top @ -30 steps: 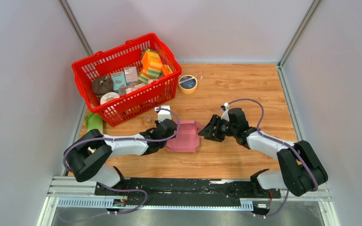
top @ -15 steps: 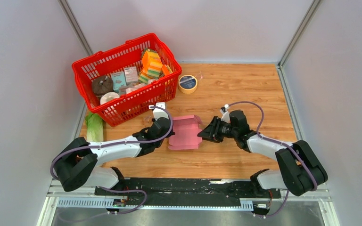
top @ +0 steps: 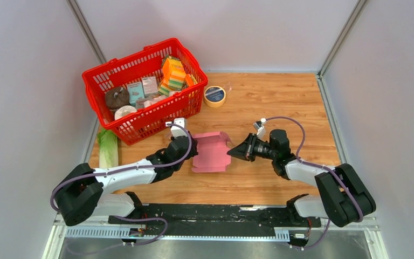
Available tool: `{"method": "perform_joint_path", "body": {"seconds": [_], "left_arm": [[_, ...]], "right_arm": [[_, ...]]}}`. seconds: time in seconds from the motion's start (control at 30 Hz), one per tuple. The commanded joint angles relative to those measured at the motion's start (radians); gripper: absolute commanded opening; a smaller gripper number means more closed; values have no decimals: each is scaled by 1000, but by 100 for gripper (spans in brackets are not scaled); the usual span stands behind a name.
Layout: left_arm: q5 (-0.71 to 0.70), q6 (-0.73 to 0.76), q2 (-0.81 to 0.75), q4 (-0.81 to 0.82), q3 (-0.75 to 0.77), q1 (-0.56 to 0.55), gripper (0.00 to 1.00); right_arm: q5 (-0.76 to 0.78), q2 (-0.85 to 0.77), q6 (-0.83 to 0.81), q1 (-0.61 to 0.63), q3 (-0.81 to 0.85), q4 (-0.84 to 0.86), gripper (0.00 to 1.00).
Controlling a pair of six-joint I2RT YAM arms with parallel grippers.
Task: Fold the paper box
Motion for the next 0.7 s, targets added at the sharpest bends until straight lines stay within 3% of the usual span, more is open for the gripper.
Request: {"method": "perform_joint_path", "body": {"seconds": [0.0,0.17,0.27,0.37,0.4,0.43,0.47,0.5,0.53,0.6,0.67], "left_arm": [[32,-11,-45,74,-19,-1,0],[41,-11,-77,108,-42,0,0],[47,-9,-88,110,-44,0,0],[47,-5,-88,107,-41,0,0],[44,0,-88,104,-41,-1,0],[40,1,-88,102,-39,0,0],[34,3,-88,92,-38,0,0],[30,6,-86,84,-36,0,0],[20,7,-86,75,-35,0,0],[7,14,-84,62,-33,0,0],[1,21,-84,50,-30,0,0]], "right_arm": [[-66,-11,101,-11,-65,305,0],[-110,74,243,-27,-111,601,0],[-126,130,270,-27,-97,644,0],[-115,112,180,-27,-62,464,1],[-101,95,148,-25,-50,325,5],[-91,43,58,-31,-41,234,15],[-75,15,9,-34,-9,136,19],[-36,-22,-57,-36,13,-79,25],[-3,-55,-169,-39,33,-195,37],[84,-144,-286,-39,109,-484,42],[135,-203,-410,-39,156,-643,55]]}}
